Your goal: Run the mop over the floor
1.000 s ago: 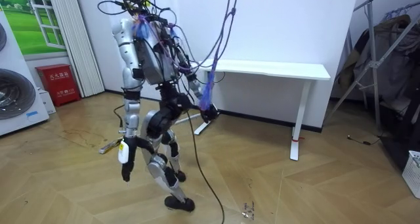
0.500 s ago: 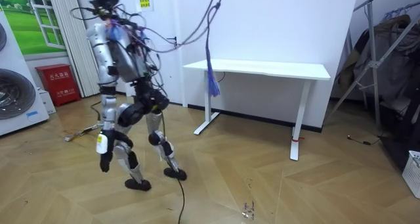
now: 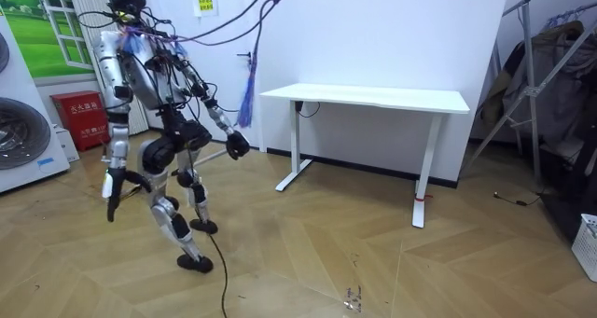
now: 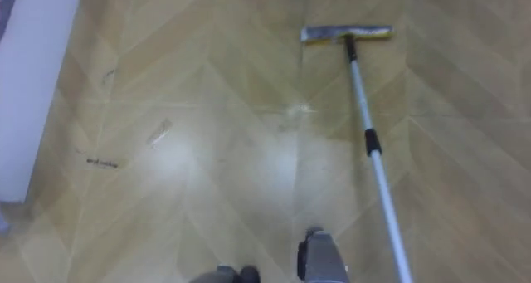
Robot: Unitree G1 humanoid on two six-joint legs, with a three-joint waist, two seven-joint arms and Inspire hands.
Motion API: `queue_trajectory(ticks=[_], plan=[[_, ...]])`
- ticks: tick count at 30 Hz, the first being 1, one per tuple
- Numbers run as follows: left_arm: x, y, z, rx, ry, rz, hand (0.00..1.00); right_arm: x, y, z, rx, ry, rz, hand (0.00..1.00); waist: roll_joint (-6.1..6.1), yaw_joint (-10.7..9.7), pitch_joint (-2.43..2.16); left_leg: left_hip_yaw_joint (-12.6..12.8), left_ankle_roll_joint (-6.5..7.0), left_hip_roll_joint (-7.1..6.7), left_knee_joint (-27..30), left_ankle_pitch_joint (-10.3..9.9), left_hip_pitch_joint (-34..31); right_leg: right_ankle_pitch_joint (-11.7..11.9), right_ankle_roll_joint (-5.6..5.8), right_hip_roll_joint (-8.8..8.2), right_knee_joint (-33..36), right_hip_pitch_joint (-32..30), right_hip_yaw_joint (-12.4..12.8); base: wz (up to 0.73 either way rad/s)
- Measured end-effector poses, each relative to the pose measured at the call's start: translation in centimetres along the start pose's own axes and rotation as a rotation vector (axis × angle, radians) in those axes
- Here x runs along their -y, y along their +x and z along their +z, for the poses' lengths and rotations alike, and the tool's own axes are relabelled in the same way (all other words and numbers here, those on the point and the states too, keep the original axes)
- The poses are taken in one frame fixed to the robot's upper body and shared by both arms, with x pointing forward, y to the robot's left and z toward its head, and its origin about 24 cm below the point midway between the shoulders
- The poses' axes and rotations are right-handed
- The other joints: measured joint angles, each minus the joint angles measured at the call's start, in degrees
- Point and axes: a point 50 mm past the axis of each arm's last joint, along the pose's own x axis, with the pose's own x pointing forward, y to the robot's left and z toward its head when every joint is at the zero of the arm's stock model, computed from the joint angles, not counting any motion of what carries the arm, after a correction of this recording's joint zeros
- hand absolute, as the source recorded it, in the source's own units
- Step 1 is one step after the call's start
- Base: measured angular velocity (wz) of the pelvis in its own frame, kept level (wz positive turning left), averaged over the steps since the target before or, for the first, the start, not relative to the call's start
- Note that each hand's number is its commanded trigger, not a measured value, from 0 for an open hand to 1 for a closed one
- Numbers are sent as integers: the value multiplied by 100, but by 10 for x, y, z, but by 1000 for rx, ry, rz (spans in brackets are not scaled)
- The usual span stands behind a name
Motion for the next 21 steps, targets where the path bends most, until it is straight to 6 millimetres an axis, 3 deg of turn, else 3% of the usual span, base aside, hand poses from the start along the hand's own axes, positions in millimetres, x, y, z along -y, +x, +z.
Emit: queue_trajectory(ticks=[2,3,4,5,6,7,8,9,10,11,12,13,14,15,16,18,20,21], plan=[[2,0,-5,-25,-2,-12,0,-6,0,1,-12,-13,19,100,-23,-24,38,-25,-112,195,463,-56,165,-325,-233,117,297,282,-142,1],[2,0,-5,-29,-8,-13,0,-6,-1,5,-9,-13,17,100,-27,-23,44,-26,-166,235,704,-24,157,-440,-266,139,398,352,-154,17],[3,-1,-7,-38,-32,-18,0,-3,-2,16,9,-17,0,100,-29,8,48,-29,-308,333,1356,175,12,-734,-259,202,621,481,-156,8],[4,-1,-8,-46,-31,-20,0,4,-4,32,34,-23,-29,100,-61,47,69,-28,-314,372,1955,489,-150,-938,-308,209,826,575,-154,4],[4,-1,-8,-46,-28,-21,0,8,-6,43,55,-26,-45,100,-80,55,81,-30,-305,367,2156,611,-227,-1017,-332,203,895,613,-142,9],[4,0,-7,-42,-24,-18,0,17,-11,67,110,-26,-79,100,-111,59,102,41,-311,356,2305,635,-465,-1128,-360,201,1006,653,-120,8],[2,0,-6,-38,-25,-12,0,25,-18,93,172,-20,-111,100,-166,125,139,139,-299,341,2194,600,-739,-1196,-431,198,1063,688,-109,4],[1,0,-4,-33,-22,-8,0,27,-22,106,204,-15,-122,100,-210,172,168,158,-296,309,2043,598,-861,-1229,-448,198,1083,712,-94,-10],[-2,0,-3,-29,-20,-2,0,29,-29,124,256,-8,-133,100,-289,276,209,167,-295,234,1542,609,-1069,-1295,-446,200,1087,783,-72,-7],[-3,0,-4,-29,-20,1,0,29,-35,141,310,13,-129,100,-350,352,227,212,-303,159,872,665,-1205,-1373,-395,198,1076,888,-73,0],[-2,0,-5,-31,-18,0,0,28,-38,147,335,22,-125,100,-363,384,228,228,-266,132,577,719,-1250,-1432,-373,204,1069,963,-75,0],[-1,0,-6,-30,-14,-6,0,24,-41,155,369,30,-102,100,-414,439,218,232,-79,56,335,1085,-1296,-1556,-326,186,1041,1138,-65,6],[2,-1,-9,-38,-14,-20,0,19,-42,157,385,40,-72,100,-428,428,183,247,65,27,189,1295,-1216,-1652,-243,166,912,1340,-64,11],[2,-1,-9,-38,-14,-27,0,17,-41,156,384,44,-62,100,-411,407,158,294,127,15,139,1309,-1151,-1684,-204,140,850,1422,-60,22],[2,-1,-7,-33,-14,-35,0,16,-38,149,371,50,-48,100,-471,396,146,395,250,-58,57,1270,-1001,-1723,-137,43,730,1550,-33,22],[1,0,-3,-23,-20,-38,0,22,-30,130,320,58,-57,100,-486,328,135,437,362,-184,64,1118,-883,-1703,-83,-49,779,1650,94,31],[-3,1,7,9,-25,-29,0,26,-14,83,200,53,-67,100,-480,183,114,521,517,-361,138,1021,-658,-1412,206,-208,1336,1623,129,50],[-4,1,8,16,-28,-25,0,24,-11,71,165,52,-65,100,-477,185,106,508,573,-374,141,982,-569,-1266,225,-203,1497,1588,149,7]])
